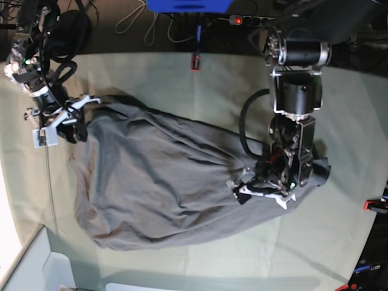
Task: Layout the t-shirt on the table in an organized manner, then fold the t-shirt properly
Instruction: 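Grasp the shirt edge with the left gripper and pull it outward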
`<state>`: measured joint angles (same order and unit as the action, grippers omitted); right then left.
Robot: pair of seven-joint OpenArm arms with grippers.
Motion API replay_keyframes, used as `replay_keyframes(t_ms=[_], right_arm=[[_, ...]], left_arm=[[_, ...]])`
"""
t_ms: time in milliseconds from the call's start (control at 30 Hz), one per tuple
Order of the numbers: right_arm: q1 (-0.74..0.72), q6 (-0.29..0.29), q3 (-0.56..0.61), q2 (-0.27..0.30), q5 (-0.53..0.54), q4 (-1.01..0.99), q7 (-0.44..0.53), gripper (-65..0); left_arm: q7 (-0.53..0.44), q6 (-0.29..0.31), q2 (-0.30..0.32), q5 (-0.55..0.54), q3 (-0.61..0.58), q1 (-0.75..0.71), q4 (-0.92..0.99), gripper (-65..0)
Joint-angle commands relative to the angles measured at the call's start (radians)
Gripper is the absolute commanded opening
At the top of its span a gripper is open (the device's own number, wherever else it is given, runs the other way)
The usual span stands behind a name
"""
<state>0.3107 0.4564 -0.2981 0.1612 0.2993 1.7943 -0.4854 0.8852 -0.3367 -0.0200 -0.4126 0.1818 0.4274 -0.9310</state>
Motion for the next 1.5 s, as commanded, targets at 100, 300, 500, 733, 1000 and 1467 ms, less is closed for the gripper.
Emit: replay_keyframes(t_ms=[100, 300, 500, 733, 1000, 1467], right_arm=[[-0.023, 0.003, -0.003, 0.01, 0.013, 0.017, 0.024, -50.2], [-0.025, 0.003, -0.003, 0.01, 0.013, 0.017, 0.024, -50.2], [-0.025, 0.003, -0.003, 0.01, 0.013, 0.017, 0.024, -50.2], [-0.025, 0.003, -0.003, 0.008, 0.013, 0.017, 0.024, -50.2], [-0.02, 0.003, -0.005, 0.008, 0.013, 0.017, 0.026, -50.2], [-0.017, 0.003, -0.003, 0.008, 0.013, 0.017, 0.024, -50.2]], left_arm=[[-0.041, 0.0, -0.008, -0.007, -0.001, 0.011, -0.01, 0.0], [-0.045, 0.0, -0.008, -0.009, 0.002, -0.02, -0.01, -12.4], [-0.051, 0.0, -0.007, -0.025, 0.003, -0.054, -0.009, -38.0], [-0.05, -0.006, 0.013, -0.141, -0.001, -0.052, 0.045, -32.7], [-0.042, -0.006, 0.013, -0.19, 0.08, -0.081, 0.01, -42.8], [-0.045, -0.008, 0.044, -0.331, 0.109, -0.316, -0.434, -65.0]])
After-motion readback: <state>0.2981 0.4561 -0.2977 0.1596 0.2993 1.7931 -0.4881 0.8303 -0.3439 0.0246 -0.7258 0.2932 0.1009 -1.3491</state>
